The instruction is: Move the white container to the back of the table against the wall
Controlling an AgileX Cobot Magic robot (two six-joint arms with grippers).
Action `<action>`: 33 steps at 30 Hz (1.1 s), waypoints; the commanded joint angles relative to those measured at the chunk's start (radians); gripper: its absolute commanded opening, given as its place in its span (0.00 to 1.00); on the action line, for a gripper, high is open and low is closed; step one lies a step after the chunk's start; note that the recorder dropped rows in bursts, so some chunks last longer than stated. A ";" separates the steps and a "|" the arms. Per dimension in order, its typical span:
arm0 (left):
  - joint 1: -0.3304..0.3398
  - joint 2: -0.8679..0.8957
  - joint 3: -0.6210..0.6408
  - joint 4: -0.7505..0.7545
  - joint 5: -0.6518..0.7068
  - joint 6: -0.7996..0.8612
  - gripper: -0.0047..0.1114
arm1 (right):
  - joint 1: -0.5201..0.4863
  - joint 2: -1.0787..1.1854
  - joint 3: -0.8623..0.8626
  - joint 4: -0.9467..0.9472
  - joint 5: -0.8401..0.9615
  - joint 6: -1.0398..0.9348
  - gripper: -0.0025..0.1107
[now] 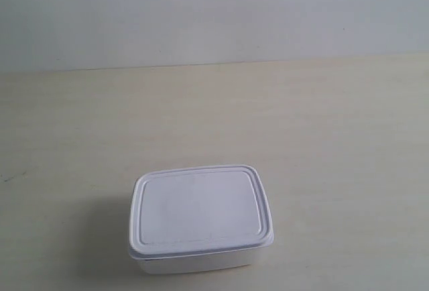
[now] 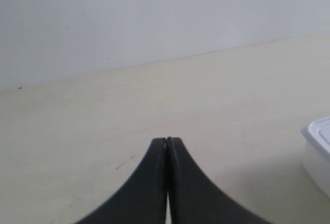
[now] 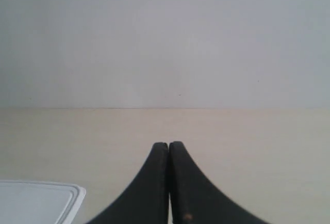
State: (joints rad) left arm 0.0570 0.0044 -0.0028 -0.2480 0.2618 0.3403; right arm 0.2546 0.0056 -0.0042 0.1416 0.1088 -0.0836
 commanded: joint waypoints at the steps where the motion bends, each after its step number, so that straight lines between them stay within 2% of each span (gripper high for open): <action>1: 0.002 -0.004 0.003 0.069 -0.067 0.048 0.04 | 0.001 -0.006 0.004 0.097 -0.037 0.118 0.02; 5: 0.002 -0.004 0.003 -0.008 -0.118 0.040 0.04 | 0.001 -0.006 0.004 0.115 -0.063 0.159 0.02; 7: 0.002 -0.004 0.003 -0.134 -0.177 -0.039 0.04 | 0.001 -0.006 0.004 0.115 -0.077 0.177 0.02; 10: 0.002 -0.004 0.003 -0.241 -0.208 -0.106 0.04 | 0.001 -0.006 0.004 0.121 -0.091 0.189 0.02; 21: 0.002 -0.004 0.003 -0.305 -0.170 -0.148 0.04 | 0.001 -0.006 0.004 0.121 -0.103 0.189 0.02; 27: 0.002 -0.004 0.003 -0.335 -0.172 -0.162 0.04 | 0.001 -0.006 0.004 0.121 -0.100 0.267 0.02; 33: 0.002 0.099 -0.046 -0.393 -0.181 -0.163 0.04 | 0.001 0.088 -0.153 0.121 0.001 0.266 0.02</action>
State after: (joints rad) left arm 0.0570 0.0514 -0.0181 -0.5985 0.0879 0.1835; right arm 0.2546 0.0284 -0.0736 0.2664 0.0652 0.1771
